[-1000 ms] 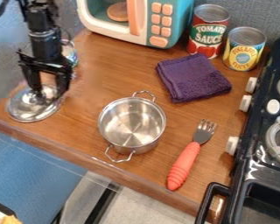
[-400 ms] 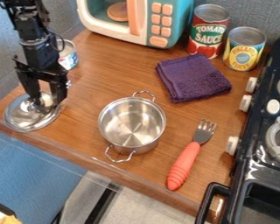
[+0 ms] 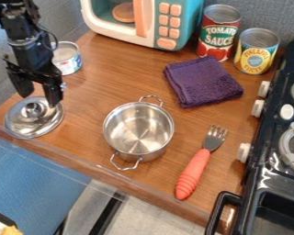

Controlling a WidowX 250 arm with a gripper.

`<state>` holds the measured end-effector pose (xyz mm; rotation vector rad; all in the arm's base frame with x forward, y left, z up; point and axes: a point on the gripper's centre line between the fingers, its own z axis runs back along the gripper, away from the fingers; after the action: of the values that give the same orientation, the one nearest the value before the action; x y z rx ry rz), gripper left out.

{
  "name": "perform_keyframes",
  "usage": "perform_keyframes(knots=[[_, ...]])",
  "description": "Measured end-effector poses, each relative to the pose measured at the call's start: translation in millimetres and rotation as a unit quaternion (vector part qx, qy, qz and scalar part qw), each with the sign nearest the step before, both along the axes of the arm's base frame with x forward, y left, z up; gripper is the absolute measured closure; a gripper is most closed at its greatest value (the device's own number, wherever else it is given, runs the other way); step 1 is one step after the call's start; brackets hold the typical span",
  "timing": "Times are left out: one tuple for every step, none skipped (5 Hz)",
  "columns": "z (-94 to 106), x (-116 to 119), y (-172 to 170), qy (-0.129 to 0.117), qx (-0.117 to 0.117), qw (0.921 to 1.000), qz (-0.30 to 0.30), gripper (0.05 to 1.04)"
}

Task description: Move the lid of the silver pot to the front of the microwave oven

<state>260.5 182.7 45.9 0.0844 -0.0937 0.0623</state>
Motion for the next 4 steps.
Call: perform_keyframes(knots=[[4.9,-10,2,-0.007,0.006,1.0000,-0.001,0.083],[0.3,-16,2,0.005,0.011,0.9999,0.001,0.083],[1.1,-19,6,0.013,0.025,0.9996,0.005,0.083],[-10.6,-22,9,0.034,0.026,0.9990,0.014,0.133]])
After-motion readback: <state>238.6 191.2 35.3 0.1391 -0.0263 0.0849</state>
